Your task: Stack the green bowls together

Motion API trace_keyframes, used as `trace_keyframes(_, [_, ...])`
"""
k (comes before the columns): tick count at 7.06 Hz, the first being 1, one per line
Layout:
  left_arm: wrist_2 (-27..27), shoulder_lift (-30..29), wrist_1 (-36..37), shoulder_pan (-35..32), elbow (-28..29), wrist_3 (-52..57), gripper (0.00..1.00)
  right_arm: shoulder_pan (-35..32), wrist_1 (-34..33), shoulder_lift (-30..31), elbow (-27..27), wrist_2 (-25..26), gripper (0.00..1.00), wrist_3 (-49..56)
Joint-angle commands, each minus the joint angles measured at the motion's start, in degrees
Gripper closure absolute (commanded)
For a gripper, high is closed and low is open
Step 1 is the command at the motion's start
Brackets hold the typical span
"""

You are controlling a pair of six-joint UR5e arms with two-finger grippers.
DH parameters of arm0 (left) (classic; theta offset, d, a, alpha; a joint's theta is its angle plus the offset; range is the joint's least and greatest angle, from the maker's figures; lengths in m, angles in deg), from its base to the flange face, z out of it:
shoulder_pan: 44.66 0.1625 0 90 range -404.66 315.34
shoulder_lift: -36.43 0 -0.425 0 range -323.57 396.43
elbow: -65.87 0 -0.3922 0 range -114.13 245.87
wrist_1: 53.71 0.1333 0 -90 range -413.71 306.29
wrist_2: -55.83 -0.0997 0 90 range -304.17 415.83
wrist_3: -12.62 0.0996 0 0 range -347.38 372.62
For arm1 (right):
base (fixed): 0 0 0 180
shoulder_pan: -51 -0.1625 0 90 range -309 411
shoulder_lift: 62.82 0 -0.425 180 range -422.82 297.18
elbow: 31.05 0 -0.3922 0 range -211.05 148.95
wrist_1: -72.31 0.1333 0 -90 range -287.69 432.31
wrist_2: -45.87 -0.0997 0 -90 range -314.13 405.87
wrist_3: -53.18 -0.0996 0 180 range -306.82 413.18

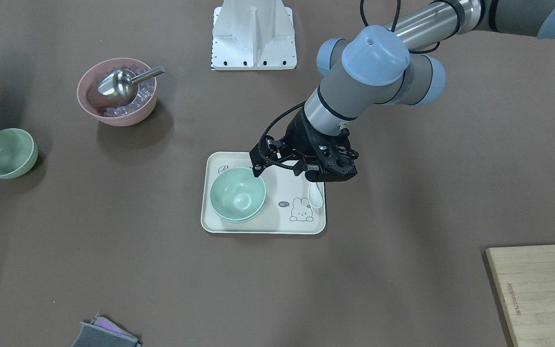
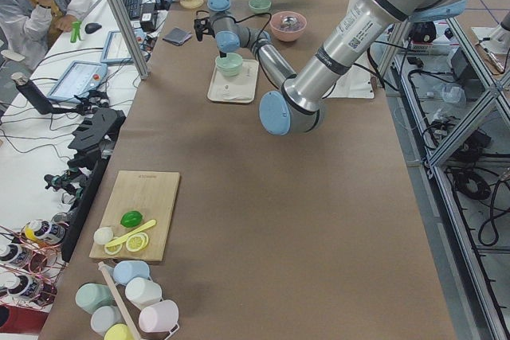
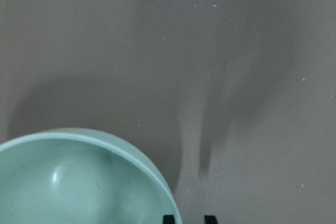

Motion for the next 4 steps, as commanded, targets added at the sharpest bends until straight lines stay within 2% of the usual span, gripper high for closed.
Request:
trace_keyframes(1, [-0.2,0.4,0.0,0.0,-0.8,-0.1,0.02,0.1,-0.1,-0.7,-0.1,-1.4,1.00,-0.1])
trace_keyframes(2, [0.0,1.1,0.1,-0.1,-1.7,-0.4,0.02,0.1,-0.2,-1.4,0.2,-2.5,1.00,-0.1])
trace_keyframes(4, [1.2,13.0,4.2,-2.1,-13.0,7.6,0.02,-1.3,-0.9,-6.3,0.5,-7.3,1.00,-3.3])
